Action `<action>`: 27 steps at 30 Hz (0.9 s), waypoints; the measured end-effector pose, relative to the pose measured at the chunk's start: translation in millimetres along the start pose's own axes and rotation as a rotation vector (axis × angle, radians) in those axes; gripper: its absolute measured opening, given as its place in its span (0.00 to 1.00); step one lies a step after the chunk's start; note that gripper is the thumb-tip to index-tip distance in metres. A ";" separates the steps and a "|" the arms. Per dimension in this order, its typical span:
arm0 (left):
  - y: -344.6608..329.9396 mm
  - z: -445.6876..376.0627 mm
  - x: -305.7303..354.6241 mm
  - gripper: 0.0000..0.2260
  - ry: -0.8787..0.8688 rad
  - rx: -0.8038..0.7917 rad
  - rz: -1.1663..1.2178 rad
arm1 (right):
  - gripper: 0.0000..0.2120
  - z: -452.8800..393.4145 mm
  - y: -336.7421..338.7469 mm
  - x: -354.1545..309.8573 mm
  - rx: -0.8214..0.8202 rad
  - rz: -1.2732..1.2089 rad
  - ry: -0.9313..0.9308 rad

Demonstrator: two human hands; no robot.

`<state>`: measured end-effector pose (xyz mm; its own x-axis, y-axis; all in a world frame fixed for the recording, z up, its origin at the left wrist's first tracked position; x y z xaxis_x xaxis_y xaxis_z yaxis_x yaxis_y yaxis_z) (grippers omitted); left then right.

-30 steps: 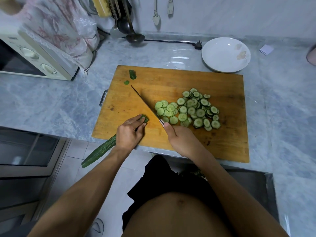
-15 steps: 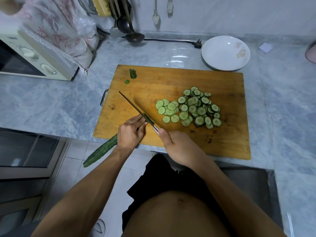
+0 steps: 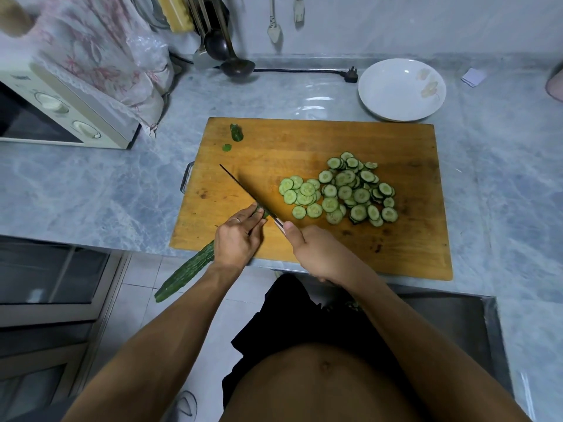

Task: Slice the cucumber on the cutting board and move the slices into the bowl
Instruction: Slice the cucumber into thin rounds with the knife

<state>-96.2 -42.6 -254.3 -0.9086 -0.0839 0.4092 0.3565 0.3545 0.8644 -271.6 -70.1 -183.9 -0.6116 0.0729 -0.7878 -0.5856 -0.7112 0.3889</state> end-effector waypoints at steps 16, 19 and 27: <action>3.8 0.0 -2.9 0.10 0.024 0.005 0.021 | 0.30 -0.8 12.2 10.5 0.057 -0.033 0.001; 5.2 0.4 -0.5 0.11 0.012 -0.010 0.003 | 0.32 10.2 11.9 8.5 0.049 -0.050 0.013; 7.0 -2.0 0.7 0.16 0.006 -0.025 0.027 | 0.28 21.5 2.1 3.7 0.035 0.057 0.093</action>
<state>-94.0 -42.0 -247.4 -0.8973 -0.0808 0.4339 0.3860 0.3332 0.8602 -286.5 -56.3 -175.7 -0.5935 -0.0337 -0.8041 -0.5704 -0.6872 0.4498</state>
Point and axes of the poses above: each hand's wrist, its own z-axis away from the middle knuckle, its own y-axis out of the back of the hand, x = y × z, the point moved 5 cm from there along -z, towards the middle knuckle, and after that the axes turned 8 degrees about -z, right-handed, at the moved point
